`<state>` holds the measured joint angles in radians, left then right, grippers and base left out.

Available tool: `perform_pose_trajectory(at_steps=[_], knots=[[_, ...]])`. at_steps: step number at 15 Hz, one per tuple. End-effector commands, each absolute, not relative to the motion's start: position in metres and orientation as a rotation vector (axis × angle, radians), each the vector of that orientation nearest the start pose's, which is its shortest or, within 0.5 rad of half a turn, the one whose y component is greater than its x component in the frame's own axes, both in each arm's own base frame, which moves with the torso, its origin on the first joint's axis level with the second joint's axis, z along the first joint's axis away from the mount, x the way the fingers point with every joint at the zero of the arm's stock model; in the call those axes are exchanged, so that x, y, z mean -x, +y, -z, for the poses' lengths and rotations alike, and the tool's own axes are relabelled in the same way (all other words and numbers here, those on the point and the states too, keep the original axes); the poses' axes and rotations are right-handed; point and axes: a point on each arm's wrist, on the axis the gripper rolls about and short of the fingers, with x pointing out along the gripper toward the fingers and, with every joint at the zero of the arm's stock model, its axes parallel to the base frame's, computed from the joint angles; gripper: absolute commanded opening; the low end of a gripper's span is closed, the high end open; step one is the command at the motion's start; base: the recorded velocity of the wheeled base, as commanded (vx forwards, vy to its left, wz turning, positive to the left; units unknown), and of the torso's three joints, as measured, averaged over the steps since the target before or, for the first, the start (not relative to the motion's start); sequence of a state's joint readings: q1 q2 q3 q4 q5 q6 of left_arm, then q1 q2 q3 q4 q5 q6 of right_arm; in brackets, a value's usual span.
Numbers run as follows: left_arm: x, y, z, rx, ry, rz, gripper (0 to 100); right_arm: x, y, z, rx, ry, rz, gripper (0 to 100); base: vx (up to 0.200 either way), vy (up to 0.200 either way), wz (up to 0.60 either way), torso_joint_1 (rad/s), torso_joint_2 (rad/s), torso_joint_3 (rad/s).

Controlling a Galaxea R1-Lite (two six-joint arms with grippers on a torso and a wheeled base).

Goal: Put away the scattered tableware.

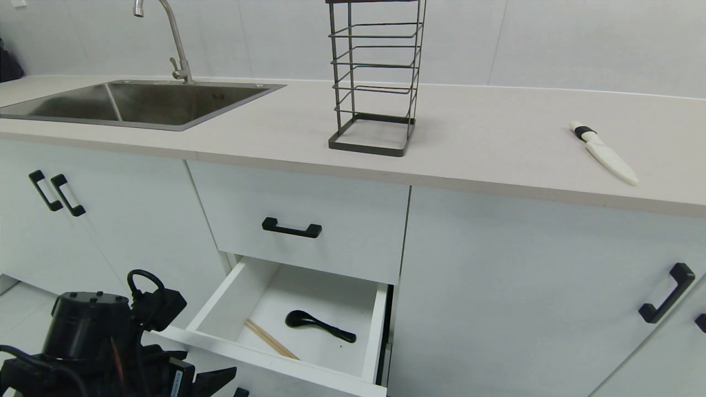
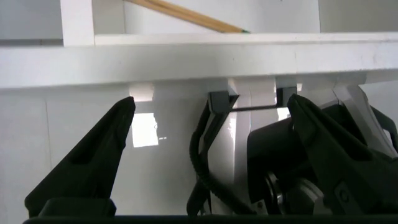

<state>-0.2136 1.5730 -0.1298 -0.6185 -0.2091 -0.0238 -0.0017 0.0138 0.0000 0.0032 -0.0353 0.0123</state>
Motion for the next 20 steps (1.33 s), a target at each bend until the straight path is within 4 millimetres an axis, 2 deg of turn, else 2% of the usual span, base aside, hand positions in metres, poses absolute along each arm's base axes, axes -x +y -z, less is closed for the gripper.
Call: perform_pose_trajectory(at_steps=[1, 6, 12, 20], knots=[[-0.167, -0.041, -0.057, 0.022, 0.830, 0.389, 100, 0.022, -0.001, -0.076, -0.012, 0.020, 0.037, 100, 0.000, 0.000, 0.00, 0.000, 0.00, 0.000], [-0.182, -0.044, -0.052, 0.020, 0.773, 0.397, 100, 0.022, -0.001, -0.076, -0.012, 0.020, 0.037, 100, 0.000, 0.000, 0.00, 0.000, 0.00, 0.000], [-0.206, -0.049, -0.030, 0.022, 0.710, 0.397, 100, 0.022, -0.001, -0.076, -0.012, 0.018, 0.037, 100, 0.000, 0.000, 0.00, 0.000, 0.00, 0.000], [-0.227, -0.053, -0.027, 0.026, 0.648, 0.397, 100, 0.022, -0.001, -0.076, -0.012, 0.018, 0.037, 100, 0.000, 0.000, 0.00, 0.000, 0.00, 0.000]])
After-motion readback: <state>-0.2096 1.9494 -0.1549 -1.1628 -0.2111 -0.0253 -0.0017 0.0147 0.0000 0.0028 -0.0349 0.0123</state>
